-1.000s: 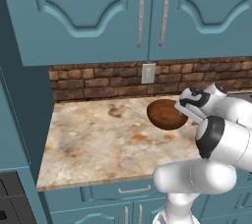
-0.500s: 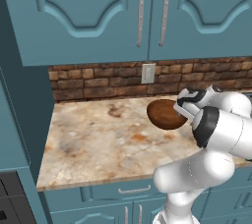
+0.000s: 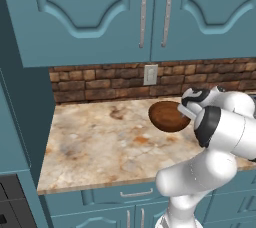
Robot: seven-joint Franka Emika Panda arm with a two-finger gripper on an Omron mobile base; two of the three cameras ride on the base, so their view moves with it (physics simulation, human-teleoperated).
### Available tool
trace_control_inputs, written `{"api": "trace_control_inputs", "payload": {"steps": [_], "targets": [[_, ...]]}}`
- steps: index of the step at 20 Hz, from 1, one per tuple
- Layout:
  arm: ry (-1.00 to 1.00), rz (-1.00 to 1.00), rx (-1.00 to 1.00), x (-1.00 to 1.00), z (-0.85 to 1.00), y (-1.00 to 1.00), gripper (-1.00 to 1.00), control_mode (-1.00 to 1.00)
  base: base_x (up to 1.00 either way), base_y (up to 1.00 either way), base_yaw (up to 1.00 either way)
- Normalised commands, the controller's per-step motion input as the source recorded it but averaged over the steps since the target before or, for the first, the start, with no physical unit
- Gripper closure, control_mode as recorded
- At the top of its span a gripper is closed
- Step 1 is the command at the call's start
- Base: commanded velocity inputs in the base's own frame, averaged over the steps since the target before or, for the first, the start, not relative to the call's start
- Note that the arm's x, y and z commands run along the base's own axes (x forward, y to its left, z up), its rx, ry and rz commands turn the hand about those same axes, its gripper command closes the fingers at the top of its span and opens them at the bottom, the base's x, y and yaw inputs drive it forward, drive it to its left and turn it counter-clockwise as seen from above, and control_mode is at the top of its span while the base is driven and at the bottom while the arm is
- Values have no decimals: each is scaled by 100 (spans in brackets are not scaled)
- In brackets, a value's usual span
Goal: Pick the cup and bowl from the counter and place them on the counter next to the sink.
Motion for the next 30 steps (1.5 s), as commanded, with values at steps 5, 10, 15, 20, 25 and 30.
{"api": "trace_control_inputs", "payload": {"steps": [5, 10, 15, 20, 25, 30], "targets": [[0, 0, 0, 0, 0, 0, 100, -100, 0, 0, 0], [0, 0, 0, 0, 0, 0, 100, -100, 0, 0, 0], [0, 0, 0, 0, 0, 3, 100, -100, 0, 0, 0], [0, 0, 0, -3, 4, 28, 100, -100, 0, 0, 0], [3, 0, -2, -15, 16, 9, 100, -100, 0, 0, 0], [1, 0, 0, -38, 11, 0, 100, -100, 0, 0, 0]]}}
